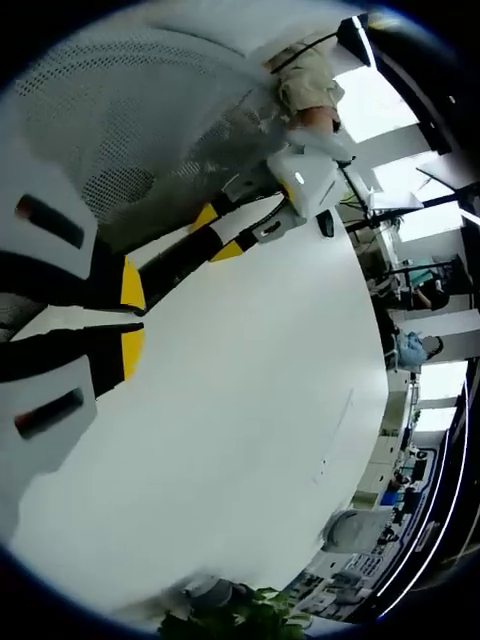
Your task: Press the specified remote control buttons in sequence, fully releasing each button before pressing the next.
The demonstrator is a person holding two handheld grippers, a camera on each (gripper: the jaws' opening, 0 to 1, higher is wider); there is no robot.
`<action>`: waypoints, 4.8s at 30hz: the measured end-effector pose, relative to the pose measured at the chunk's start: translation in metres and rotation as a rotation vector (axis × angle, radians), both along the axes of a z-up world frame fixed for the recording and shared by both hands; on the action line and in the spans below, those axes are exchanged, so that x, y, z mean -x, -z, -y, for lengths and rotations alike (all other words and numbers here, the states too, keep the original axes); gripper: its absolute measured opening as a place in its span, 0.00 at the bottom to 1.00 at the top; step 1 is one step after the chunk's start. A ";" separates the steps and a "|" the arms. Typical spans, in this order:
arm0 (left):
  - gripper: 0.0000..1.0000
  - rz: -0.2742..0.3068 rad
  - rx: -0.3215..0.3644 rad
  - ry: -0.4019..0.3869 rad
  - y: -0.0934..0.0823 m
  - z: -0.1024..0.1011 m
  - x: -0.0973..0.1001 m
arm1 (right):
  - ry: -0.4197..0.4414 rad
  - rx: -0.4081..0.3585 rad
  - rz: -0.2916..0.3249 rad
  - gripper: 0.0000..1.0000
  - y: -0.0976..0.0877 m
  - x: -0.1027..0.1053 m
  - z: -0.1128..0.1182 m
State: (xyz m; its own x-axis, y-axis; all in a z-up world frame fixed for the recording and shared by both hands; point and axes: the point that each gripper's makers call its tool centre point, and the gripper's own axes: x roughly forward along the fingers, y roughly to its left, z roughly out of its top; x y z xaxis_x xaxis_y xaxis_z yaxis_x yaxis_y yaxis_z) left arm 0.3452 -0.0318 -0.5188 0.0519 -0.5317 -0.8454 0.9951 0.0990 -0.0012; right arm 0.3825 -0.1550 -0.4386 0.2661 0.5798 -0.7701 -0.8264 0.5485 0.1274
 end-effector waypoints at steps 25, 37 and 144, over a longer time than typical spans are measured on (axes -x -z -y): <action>0.25 -0.004 -0.015 -0.003 -0.001 0.000 0.002 | -0.210 0.201 -0.006 0.00 0.060 0.025 -0.022; 0.25 -0.003 -0.017 -0.005 -0.001 -0.001 0.003 | -0.244 0.243 -0.013 0.00 0.068 0.027 -0.023; 0.25 -0.016 -0.025 -0.030 -0.001 -0.002 0.002 | -0.222 0.278 -0.003 0.00 0.069 0.027 -0.048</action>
State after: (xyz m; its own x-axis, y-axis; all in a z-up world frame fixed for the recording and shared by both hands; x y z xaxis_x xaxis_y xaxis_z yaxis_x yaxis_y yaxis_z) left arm 0.3429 -0.0301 -0.5173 0.0536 -0.5086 -0.8593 0.9915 0.1290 -0.0145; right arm 0.3553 -0.1074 -0.5076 0.1548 0.3916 -0.9070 -0.9291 0.3699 0.0011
